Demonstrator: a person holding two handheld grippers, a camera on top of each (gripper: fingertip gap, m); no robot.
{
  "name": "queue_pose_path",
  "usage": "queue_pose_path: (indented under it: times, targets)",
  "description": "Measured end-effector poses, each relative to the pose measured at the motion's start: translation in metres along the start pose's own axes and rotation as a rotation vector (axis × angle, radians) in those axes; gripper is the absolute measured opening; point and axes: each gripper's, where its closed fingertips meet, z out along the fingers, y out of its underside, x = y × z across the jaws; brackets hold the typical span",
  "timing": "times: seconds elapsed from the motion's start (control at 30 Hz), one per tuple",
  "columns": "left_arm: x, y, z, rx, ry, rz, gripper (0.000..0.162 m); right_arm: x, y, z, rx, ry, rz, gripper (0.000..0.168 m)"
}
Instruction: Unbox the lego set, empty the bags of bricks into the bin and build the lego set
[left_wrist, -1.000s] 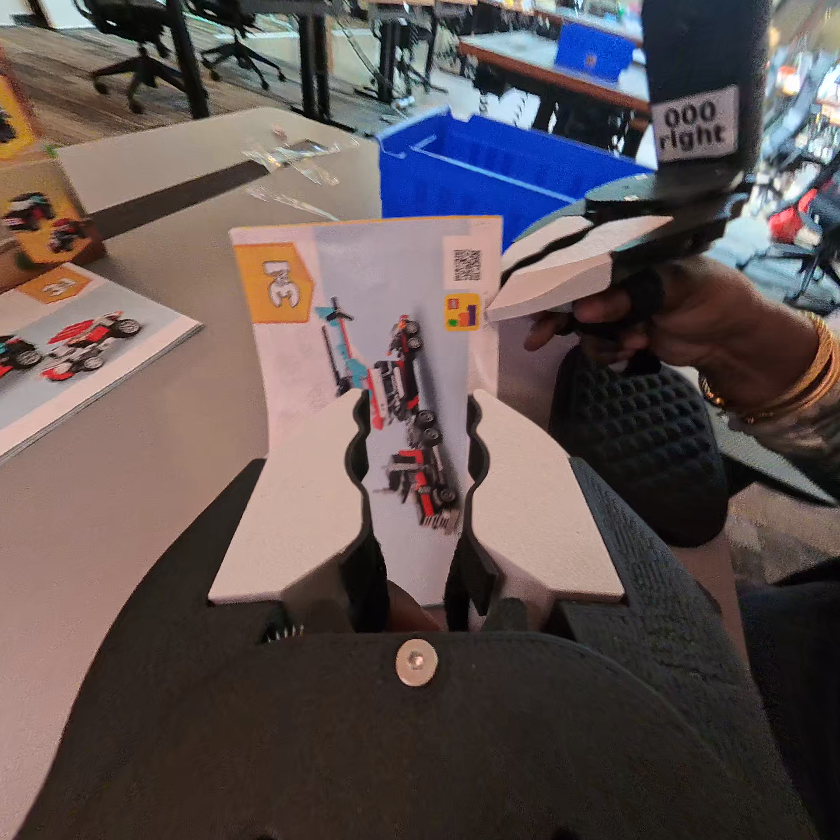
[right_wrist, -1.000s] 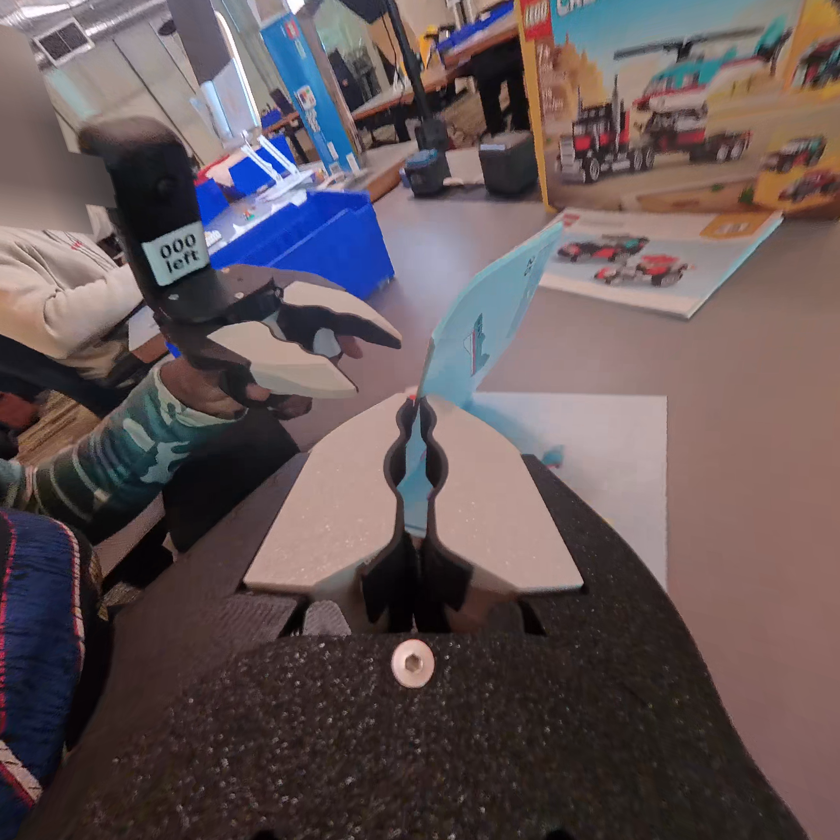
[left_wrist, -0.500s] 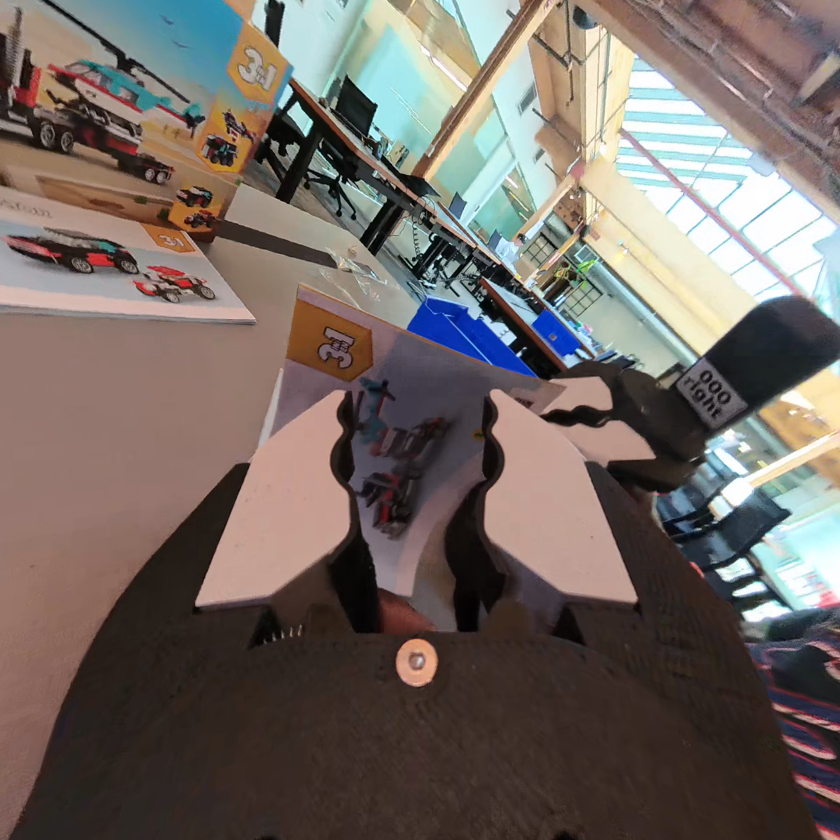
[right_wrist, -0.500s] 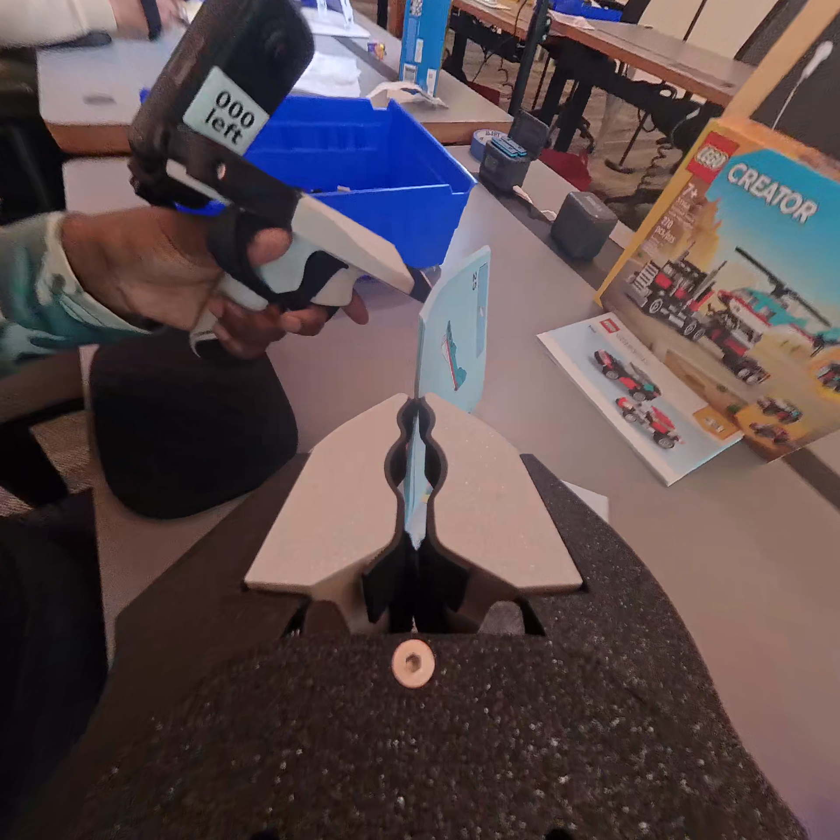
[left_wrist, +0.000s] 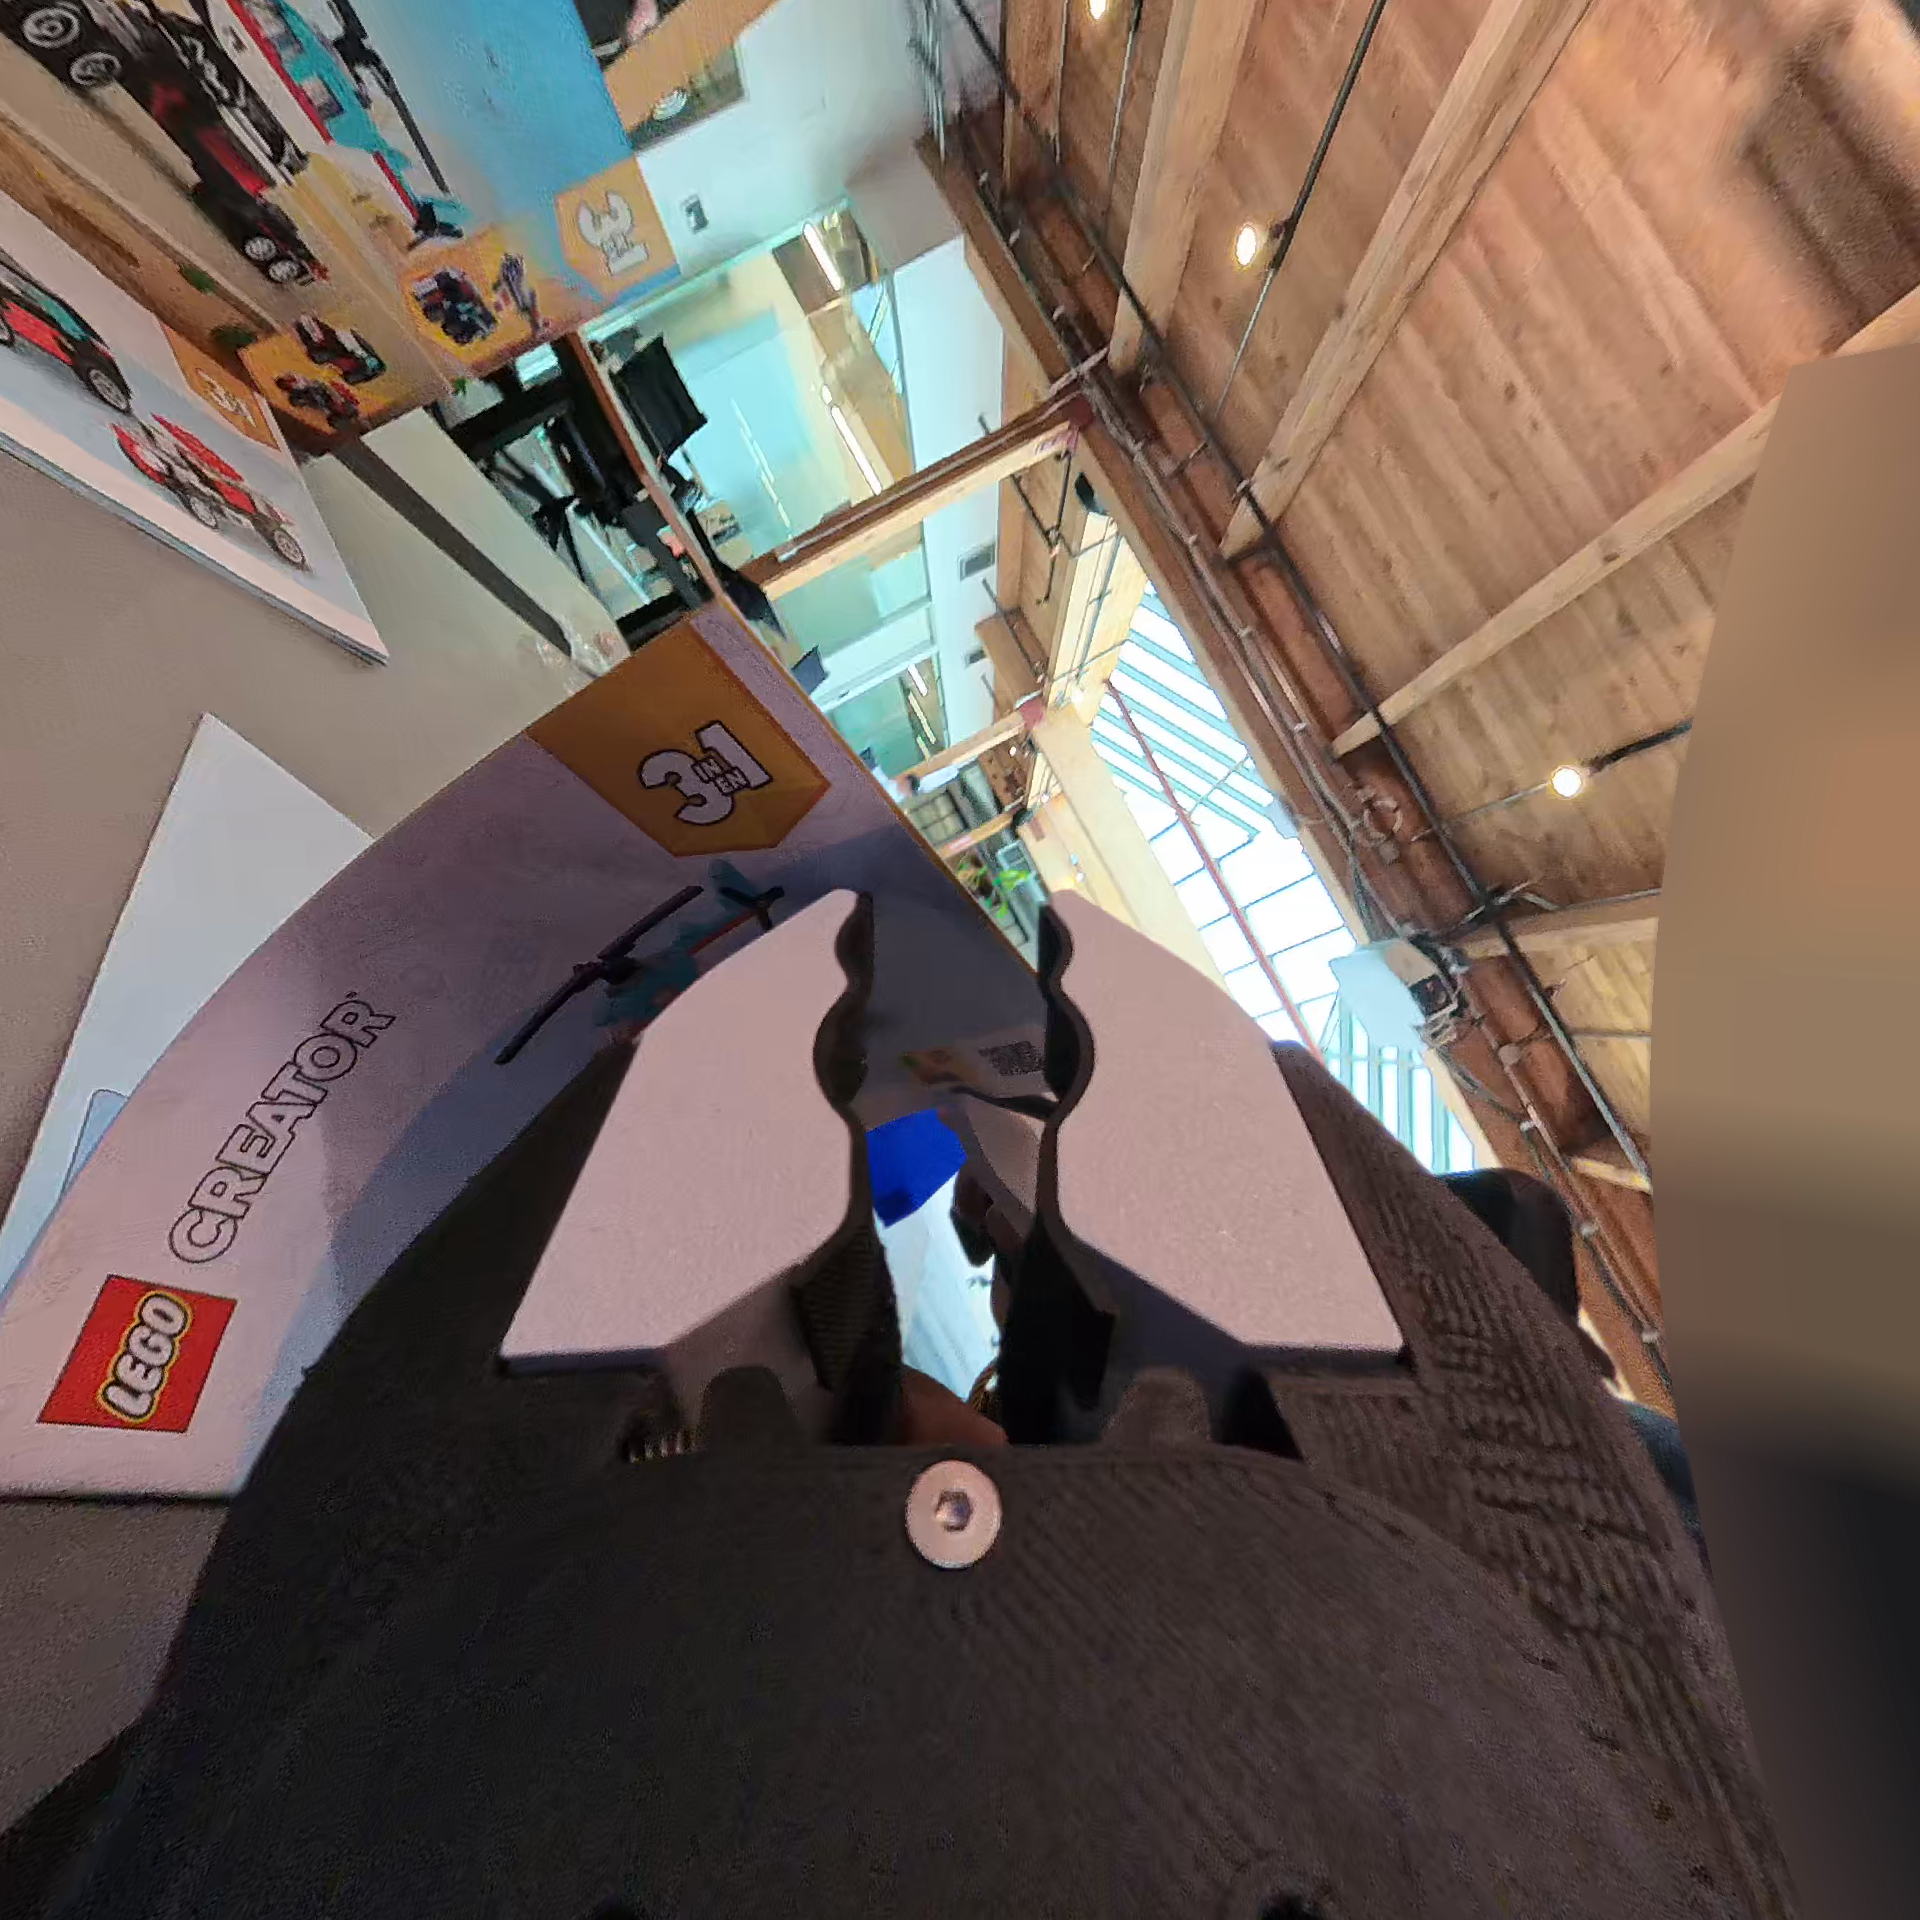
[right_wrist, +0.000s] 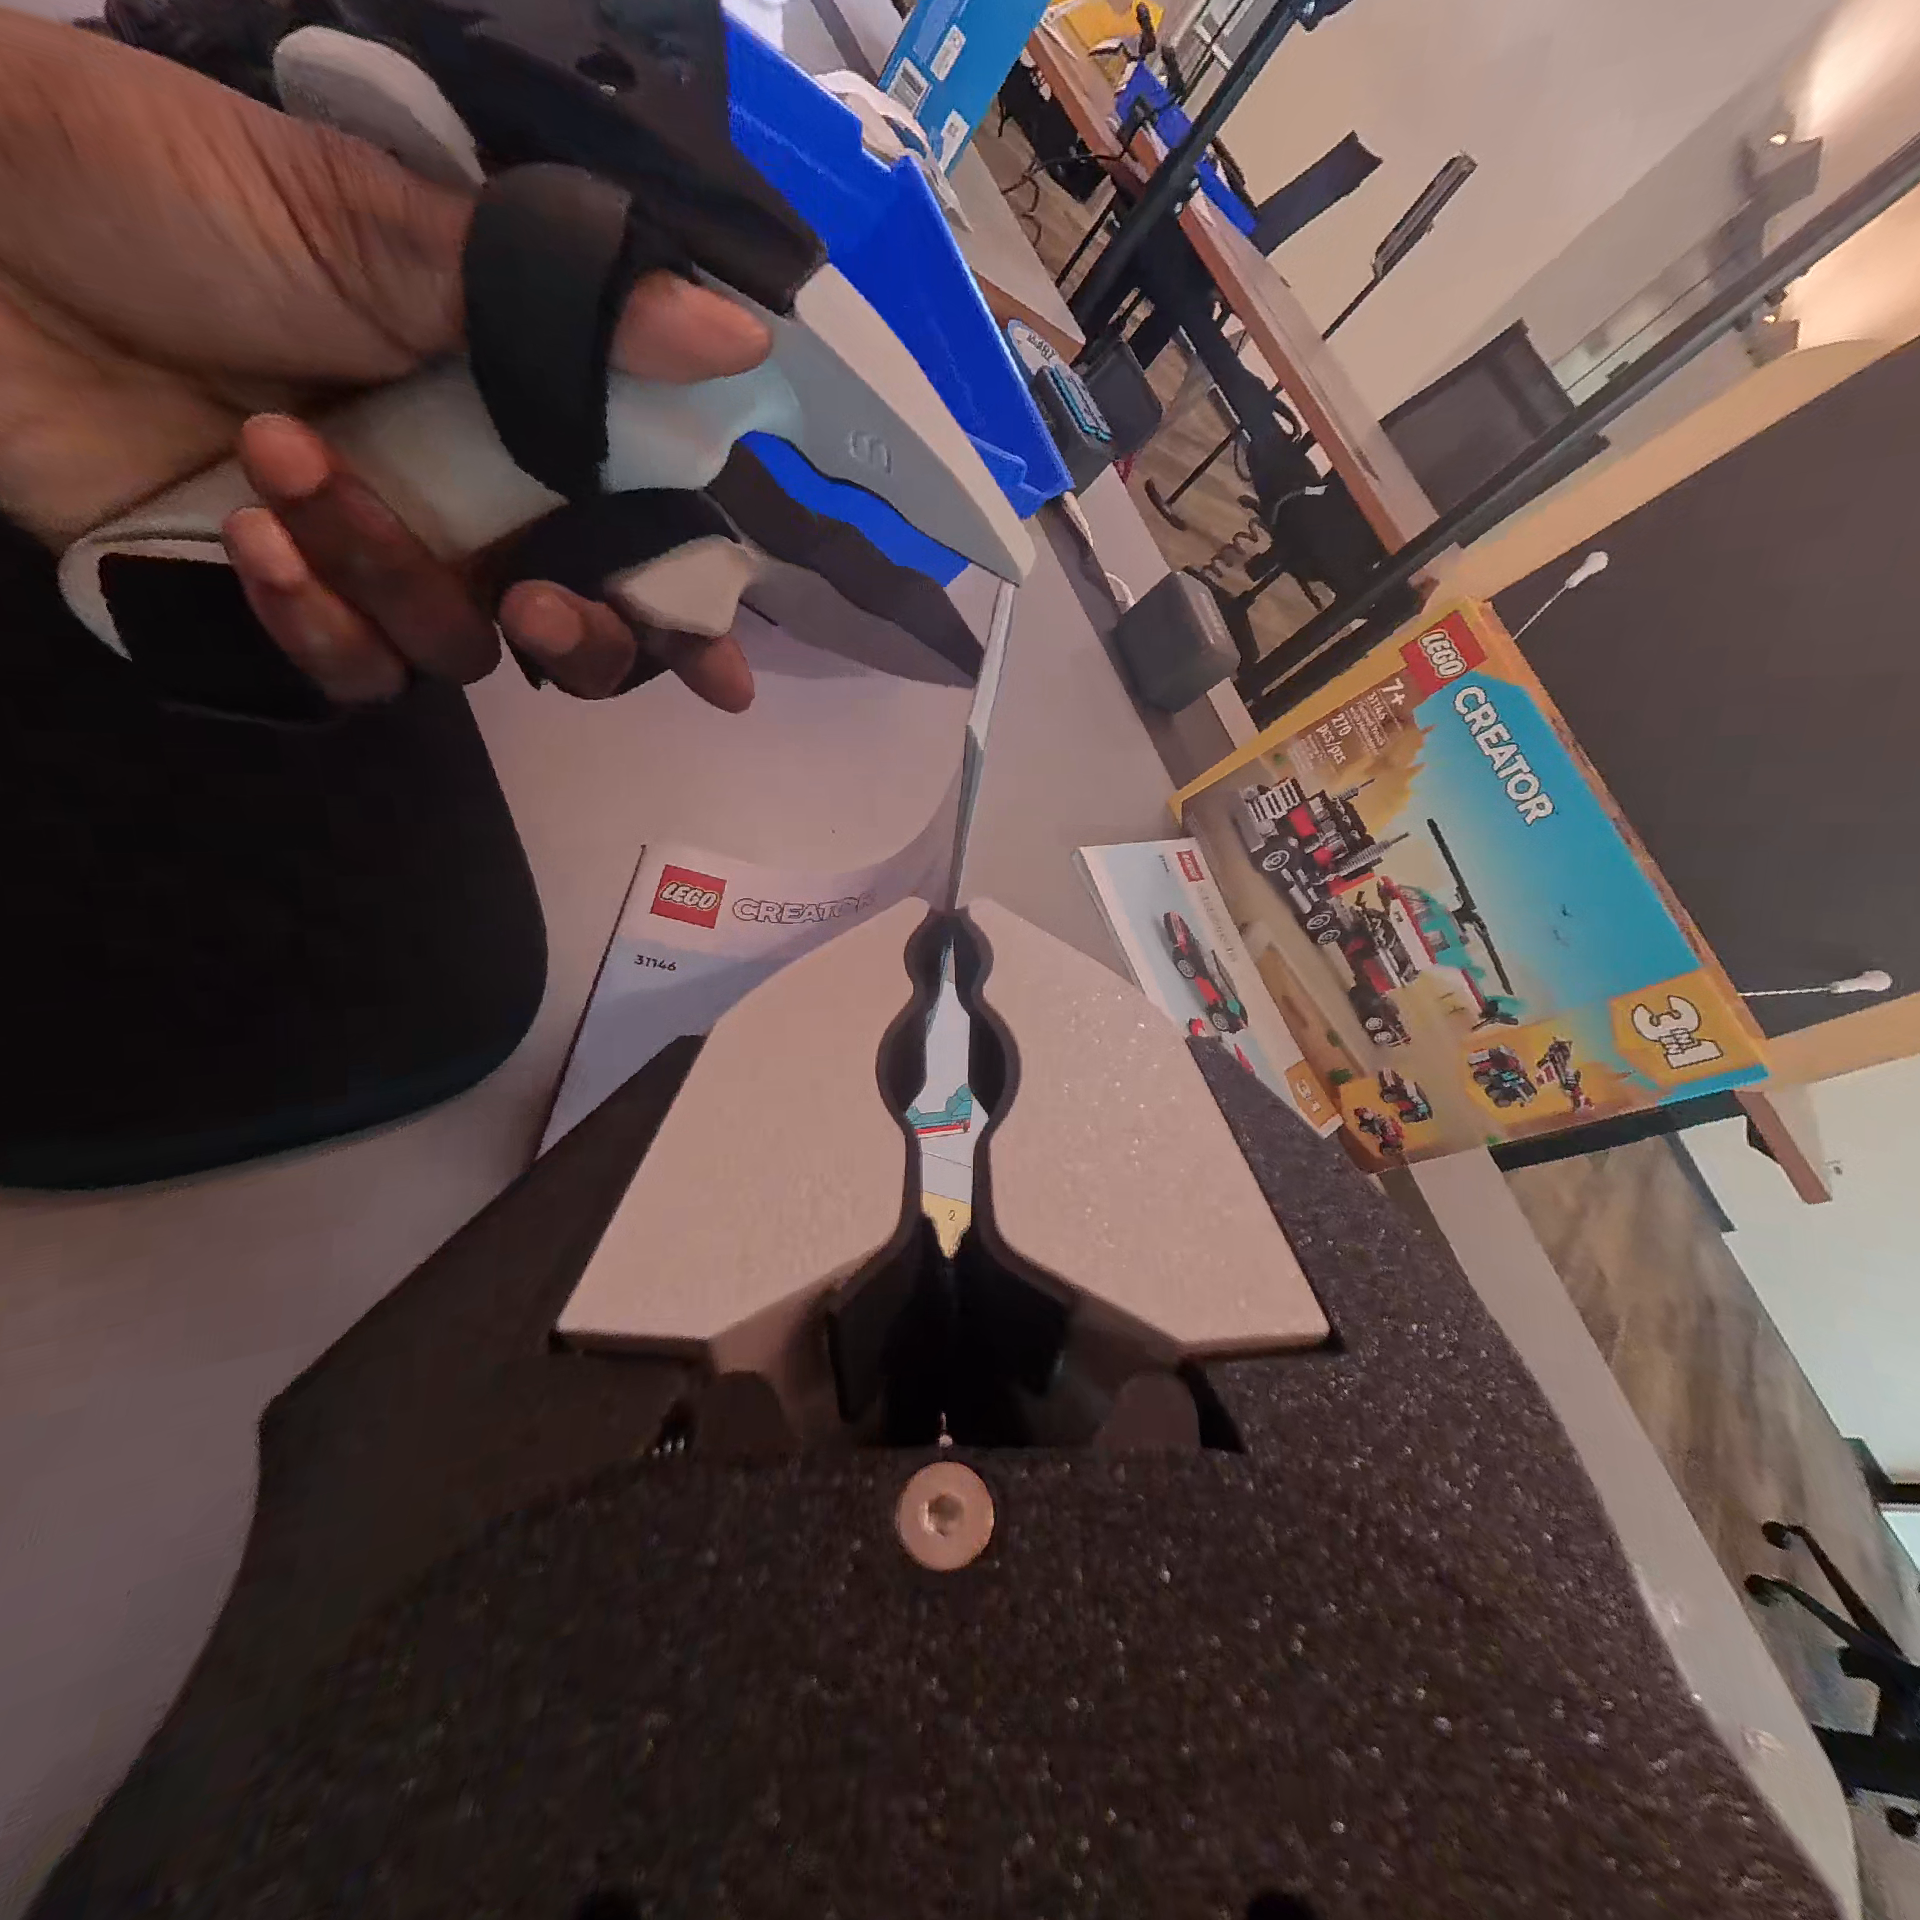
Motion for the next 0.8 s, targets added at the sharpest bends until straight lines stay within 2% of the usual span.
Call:
queue_pose_path:
  times: [0.03,0.33,0.8]
  targets:
    - [0.0,-0.001,-0.002,0.014,0.005,-0.008,0.025,0.0,0.0,0.0,0.006,-0.002,0.011,0.002]
    - [-0.001,0.003,-0.004,0.033,0.011,-0.004,0.01,-0.002,0.001,-0.001,0.017,-0.001,0.036,0.002]
    - [-0.008,0.012,0.003,0.048,0.011,-0.023,0.0,-0.001,0.014,-0.002,0.046,-0.026,0.12,0.002]
